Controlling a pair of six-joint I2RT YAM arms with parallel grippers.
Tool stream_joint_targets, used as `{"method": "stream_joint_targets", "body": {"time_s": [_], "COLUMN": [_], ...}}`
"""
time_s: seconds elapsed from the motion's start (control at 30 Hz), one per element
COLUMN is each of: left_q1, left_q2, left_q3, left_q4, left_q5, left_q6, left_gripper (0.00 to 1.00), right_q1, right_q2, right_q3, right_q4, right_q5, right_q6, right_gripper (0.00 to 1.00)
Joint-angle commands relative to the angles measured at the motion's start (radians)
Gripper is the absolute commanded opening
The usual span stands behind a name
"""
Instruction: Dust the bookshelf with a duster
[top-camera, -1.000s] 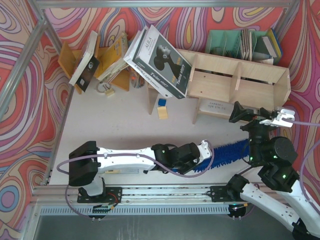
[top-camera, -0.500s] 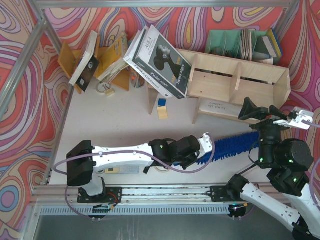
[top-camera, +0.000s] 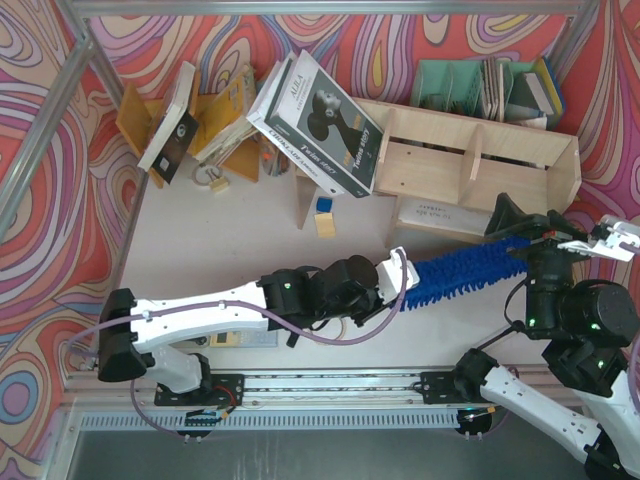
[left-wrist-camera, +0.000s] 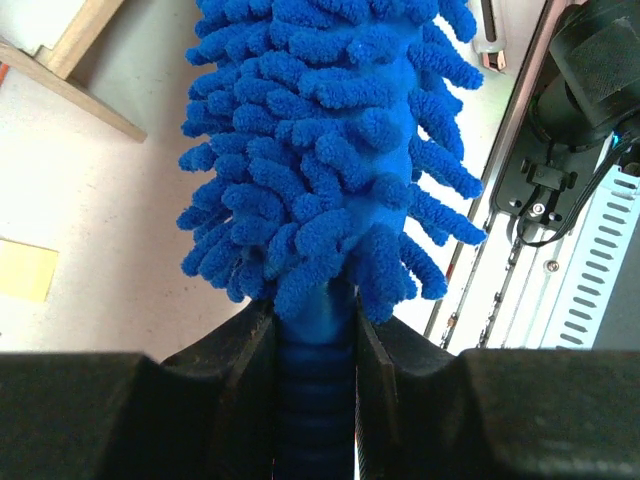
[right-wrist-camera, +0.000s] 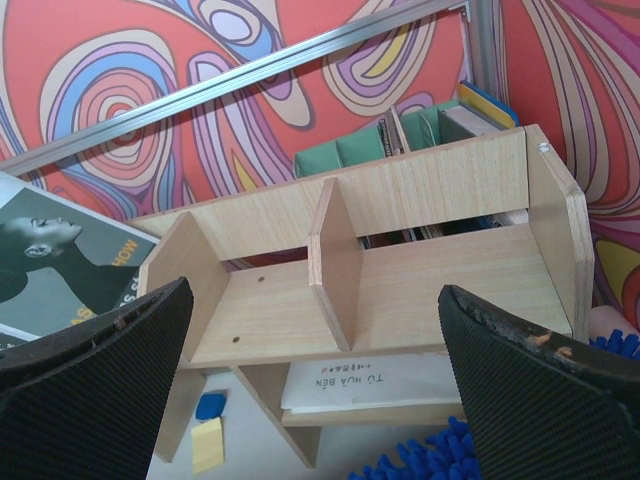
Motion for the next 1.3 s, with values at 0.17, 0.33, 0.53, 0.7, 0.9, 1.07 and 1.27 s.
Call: {"method": "stream_joint_targets", "body": {"time_s": [0.17,0.33,0.53,0.7,0.9,1.07,1.27], "left_q1": [0.027,0.027,0.027,0.027,0.029,0.029,0.029], "left_q2": [-0.070,-0.018,0.021,-0.020,-0.091,-0.175,-0.225], "left_q3": [-0.007,-0.020,-0.026,0.004,-0.003,-0.043,-0.060], "left_q4": [0.052,0.064,0.079,0.076,0.061,0.078,0.118], "left_q5": [-0.046,-0.001,0.022,-0.010,-0.040,-0.054,-0.030], "left_q6": [0.004,-0.019,-0.037,-0.015,-0.008,-0.021,-0.031], "left_gripper": [0.00,0.00,0.00,0.00,0.00,0.00,0.00], "right_q1": [0.002,0.002,0.002,0.002,0.002,0.002,0.002], "right_q2": [-0.006,-0.011,-0.017,-0.017,-0.022,-0.025,-0.016], "right_q3": [0.018,0.013,0.006,0.013,0.003,0.003,0.049], "right_q4": [-0.015,-0.020,-0.024,-0.028,-0.030,-0.031,-0.046], "right_q5": [0.007,0.011,0.012,0.012,0.011,0.010,-0.024], "right_q6": [0.020,0.022,0.025,0.029,0.033,0.039,0.062], "right_gripper": [0.99,0.99,0.99,0.99,0.99,0.99,0.99]}}
